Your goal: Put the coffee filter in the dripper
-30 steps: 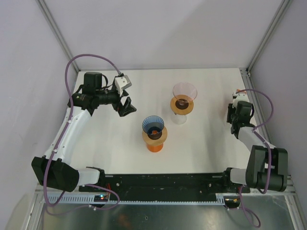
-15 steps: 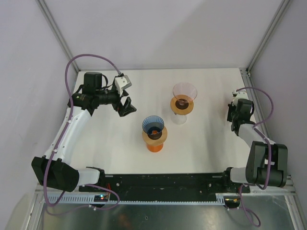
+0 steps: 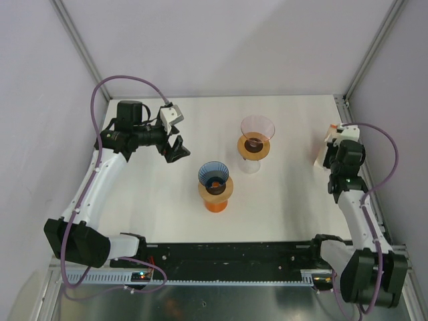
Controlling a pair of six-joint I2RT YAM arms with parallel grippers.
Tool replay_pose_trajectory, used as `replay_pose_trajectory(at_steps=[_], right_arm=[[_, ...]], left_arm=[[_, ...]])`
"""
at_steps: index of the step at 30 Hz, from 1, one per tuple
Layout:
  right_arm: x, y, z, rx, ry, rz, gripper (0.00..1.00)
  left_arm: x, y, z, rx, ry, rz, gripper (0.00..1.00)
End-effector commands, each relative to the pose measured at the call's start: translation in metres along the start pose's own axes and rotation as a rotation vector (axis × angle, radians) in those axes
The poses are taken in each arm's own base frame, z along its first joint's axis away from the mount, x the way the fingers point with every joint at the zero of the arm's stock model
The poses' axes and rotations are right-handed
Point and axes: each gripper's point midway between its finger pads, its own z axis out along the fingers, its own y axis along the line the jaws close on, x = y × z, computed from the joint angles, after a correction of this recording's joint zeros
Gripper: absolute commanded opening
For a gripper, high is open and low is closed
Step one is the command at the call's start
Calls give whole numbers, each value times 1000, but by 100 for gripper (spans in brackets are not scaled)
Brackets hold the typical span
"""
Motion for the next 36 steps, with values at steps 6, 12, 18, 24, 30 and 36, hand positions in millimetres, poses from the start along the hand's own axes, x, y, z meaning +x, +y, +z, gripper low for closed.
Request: replay_pose_trajectory(at_steps=[6, 12, 18, 24, 30, 36], right_arm=[[-89, -7, -57, 24, -203, 147, 0], [-139, 4, -102, -78, -249, 172, 0], [-171, 53, -144, -366, -152, 170, 0], [-184, 120, -208, -688, -13, 96, 0], [-179, 193, -266, -917, 89, -42, 0], [-154, 260, -298, -1036, 209, -277, 0]], left_arm=[[-20, 7, -9, -33, -33, 33, 100], [-26, 11, -19, -92, -31, 38, 100], [-40, 14, -33, -157, -51, 37, 100], [-57, 5, -51, -192, -97, 39, 100], [-69, -8, -68, -216, -141, 43, 100], [-74, -19, -81, -237, -161, 55, 100]])
